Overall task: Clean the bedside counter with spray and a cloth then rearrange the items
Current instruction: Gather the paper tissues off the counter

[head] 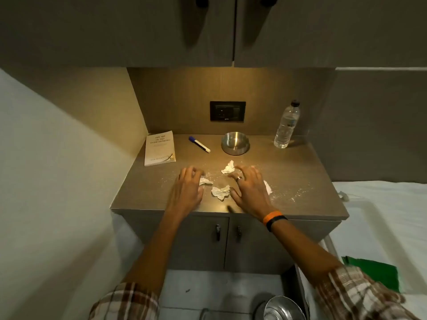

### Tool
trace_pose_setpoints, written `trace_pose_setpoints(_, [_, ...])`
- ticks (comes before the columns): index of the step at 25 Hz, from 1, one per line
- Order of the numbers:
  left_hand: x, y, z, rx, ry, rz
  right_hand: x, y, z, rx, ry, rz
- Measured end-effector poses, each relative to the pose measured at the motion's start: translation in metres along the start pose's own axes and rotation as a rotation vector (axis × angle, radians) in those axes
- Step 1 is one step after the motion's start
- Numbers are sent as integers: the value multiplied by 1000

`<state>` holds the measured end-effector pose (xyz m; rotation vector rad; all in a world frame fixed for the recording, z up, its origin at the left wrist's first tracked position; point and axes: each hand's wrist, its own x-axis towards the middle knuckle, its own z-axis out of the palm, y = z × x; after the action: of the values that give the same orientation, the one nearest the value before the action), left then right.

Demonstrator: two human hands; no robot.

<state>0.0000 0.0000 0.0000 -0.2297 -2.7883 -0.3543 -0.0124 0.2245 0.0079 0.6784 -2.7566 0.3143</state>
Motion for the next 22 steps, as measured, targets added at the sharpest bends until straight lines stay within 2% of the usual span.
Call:
trace_pose_setpoints(3, [-4,-33,24,40,-132,-237,11,-12,40,39,-137,38])
trace_pose_setpoints(5, [-11,-43,35,6,-197,-301,13,-18,58,30,-174,72])
trace_pose_setpoints(7, [-9,-48,43,-107,-155,-300,22,-20,68,31,-162,75])
trace_pose_setpoints(10, [-4,-47,45,-247,-4,-305,28,-18,80,37,-79,97])
trace_pose_setpoints(13, [12,-41,46,-308,120,-321,45,-6,83,33,-5,224])
trace_pose_setpoints(17, [34,-39,59,-341,12,-228,84,12,88,77,-24,400])
trace_pose_setpoints(22, [46,-30,81,-313,-105,-128,115,15,95,49,-118,395])
